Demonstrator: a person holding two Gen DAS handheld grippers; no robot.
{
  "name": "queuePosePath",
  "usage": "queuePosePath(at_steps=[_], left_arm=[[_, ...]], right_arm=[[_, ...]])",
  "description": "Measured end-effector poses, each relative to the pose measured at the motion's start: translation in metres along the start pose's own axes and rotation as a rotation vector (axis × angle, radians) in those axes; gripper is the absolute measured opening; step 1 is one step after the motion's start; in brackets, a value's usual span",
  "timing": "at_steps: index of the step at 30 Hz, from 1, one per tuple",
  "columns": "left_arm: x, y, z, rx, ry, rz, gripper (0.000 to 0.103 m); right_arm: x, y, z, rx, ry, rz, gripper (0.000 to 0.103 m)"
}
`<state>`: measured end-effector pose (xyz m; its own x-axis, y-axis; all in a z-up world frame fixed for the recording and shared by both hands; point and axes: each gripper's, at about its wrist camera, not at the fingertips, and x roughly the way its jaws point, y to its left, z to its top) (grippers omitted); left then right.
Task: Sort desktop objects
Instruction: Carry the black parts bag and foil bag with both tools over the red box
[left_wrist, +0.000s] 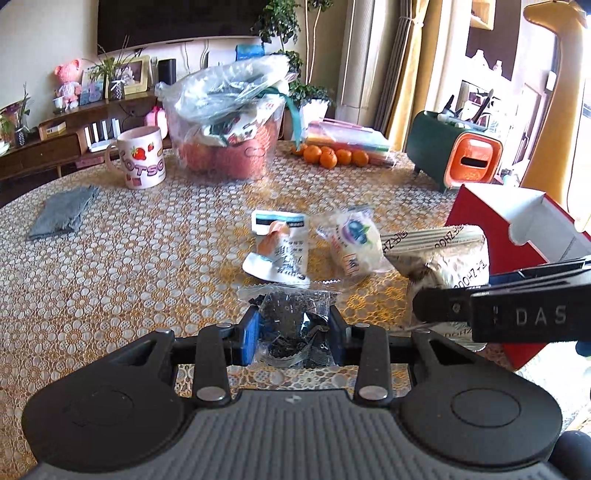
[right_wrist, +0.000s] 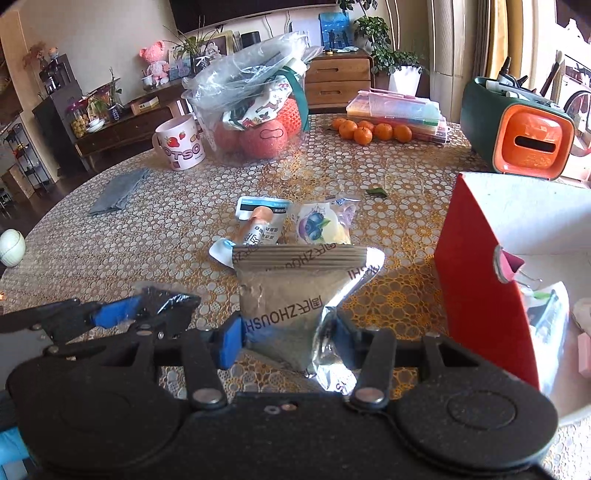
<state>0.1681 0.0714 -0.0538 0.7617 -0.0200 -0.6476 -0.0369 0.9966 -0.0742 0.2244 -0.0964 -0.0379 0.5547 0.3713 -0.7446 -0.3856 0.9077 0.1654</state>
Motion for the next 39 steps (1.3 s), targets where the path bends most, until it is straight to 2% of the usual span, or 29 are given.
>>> queuePosePath(at_steps=[12, 22, 39], left_arm=[[-0.043, -0.04, 0.012, 0.041, -0.053, -0.052, 0.036], [-0.068, -0.083, 0.023, 0.082, -0.084, -0.103, 0.036], [-0.064, -0.155, 0.043, 0.17, -0.08, -0.191, 0.036]], right_arm=[[-0.061, -0.019, -0.013, -0.003, -0.075, 0.032, 0.05], [-0.112, -0.054, -0.024, 0.007, -0.137, 0.032, 0.05], [-0.156, -0.142, -0.026, 0.068, -0.193, -0.057, 0.05]])
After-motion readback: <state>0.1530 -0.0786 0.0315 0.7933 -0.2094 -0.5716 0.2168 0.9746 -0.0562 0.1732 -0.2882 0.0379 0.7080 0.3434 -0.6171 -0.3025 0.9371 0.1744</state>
